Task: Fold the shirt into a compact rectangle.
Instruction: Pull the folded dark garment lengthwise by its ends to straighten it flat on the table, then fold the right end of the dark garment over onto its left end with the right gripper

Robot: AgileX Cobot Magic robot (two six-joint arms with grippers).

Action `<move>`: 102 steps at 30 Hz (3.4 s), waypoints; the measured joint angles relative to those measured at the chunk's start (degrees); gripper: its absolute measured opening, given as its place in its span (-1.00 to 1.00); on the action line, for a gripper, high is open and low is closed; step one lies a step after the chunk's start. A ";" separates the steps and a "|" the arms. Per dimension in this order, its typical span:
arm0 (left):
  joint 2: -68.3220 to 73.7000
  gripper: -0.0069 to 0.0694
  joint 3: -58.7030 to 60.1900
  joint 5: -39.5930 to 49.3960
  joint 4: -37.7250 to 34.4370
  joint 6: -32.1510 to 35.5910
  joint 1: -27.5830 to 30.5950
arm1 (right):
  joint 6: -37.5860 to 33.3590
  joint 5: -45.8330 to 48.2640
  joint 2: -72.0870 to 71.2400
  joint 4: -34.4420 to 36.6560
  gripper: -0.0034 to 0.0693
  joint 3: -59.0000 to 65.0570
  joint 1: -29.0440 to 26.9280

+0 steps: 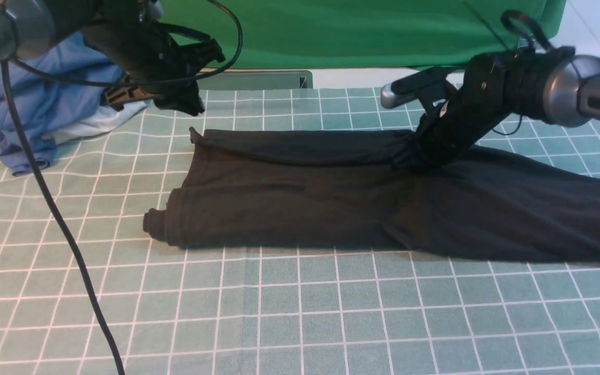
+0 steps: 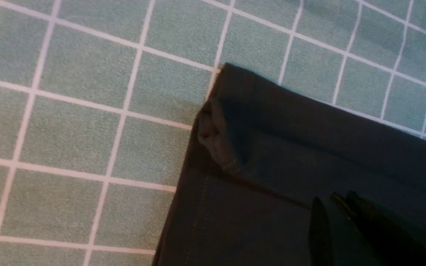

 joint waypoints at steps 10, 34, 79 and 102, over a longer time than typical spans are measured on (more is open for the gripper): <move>0.00 -0.78 -3.34 6.57 3.22 4.75 0.70 | 2.82 -4.25 -1.46 -0.17 -0.82 -4.45 -4.63; -0.08 -0.78 -5.54 18.48 3.01 7.53 2.28 | 2.56 31.42 -24.26 -1.54 0.10 15.24 -36.70; -8.49 -0.78 -5.72 18.56 -0.69 10.19 2.47 | 6.01 26.65 -33.98 2.25 -0.68 16.43 -37.06; -8.49 -0.78 -5.72 18.62 -1.55 11.85 2.60 | 24.11 -23.22 -16.27 8.87 -0.41 16.14 20.35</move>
